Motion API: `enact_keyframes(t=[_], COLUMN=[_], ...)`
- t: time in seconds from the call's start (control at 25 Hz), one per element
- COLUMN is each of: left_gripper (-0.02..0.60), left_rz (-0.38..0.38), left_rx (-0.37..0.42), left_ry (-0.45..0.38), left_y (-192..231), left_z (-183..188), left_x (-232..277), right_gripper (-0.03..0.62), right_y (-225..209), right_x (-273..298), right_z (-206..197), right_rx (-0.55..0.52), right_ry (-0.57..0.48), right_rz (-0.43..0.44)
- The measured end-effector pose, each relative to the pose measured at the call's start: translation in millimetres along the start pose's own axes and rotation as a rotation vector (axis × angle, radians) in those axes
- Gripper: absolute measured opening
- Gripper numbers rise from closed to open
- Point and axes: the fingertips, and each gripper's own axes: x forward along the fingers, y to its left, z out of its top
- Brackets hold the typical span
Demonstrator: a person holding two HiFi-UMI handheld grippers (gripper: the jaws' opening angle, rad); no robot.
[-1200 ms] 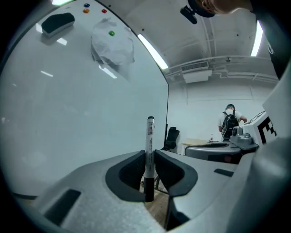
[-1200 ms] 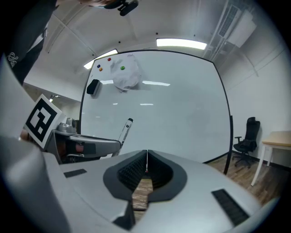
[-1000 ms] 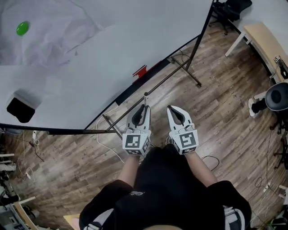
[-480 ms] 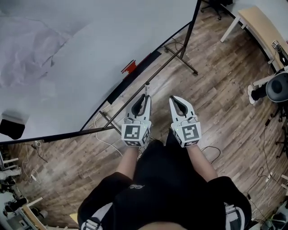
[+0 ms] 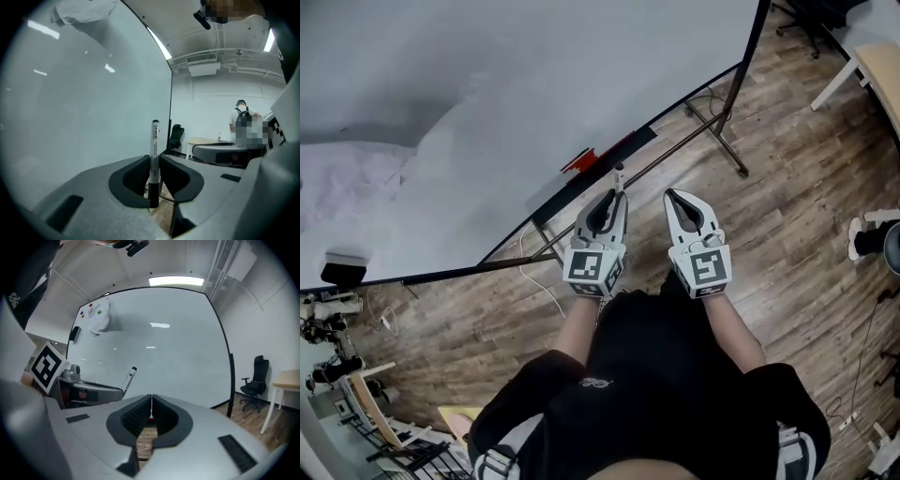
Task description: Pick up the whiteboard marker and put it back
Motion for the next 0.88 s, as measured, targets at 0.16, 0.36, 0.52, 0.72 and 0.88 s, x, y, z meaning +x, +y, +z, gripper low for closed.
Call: enact_keyframes(t=[0.16,0.36,0.52,0.72,0.88], left_gripper=[0.067,0.067,0.067,0.067,0.067], left_rz=[0.056,0.094,0.113,0.079,0.076], left_rx=[0.005,0.064,0.153,0.224,0.278], left_ry=[0.028,0.091,0.150,0.208,0.286], left_y=[1.8,16.5,34.1,52.8,68.1], left_z=[1.2,3.5,-0.9,-13.0,-25.6], left_x=[34.3,49.6,60.3,90.8,116.2], right_gripper=[0.005,0.005,0.005,0.005,0.005], right_y=[-32.6,-41.6,-37.7,-48.5,-58.6], right_x=[21.8,55.7,78.0,96.6,107.1], right_z=[-4.8,-3.2,-10.1,-19.2,-22.7], right_rx=[-0.005,0.008,0.026,0.005,0.022], right_ry=[0.016,0.023,0.027,0.064,0.085], right_rz=[0.085,0.150,0.193,0.202,0.203])
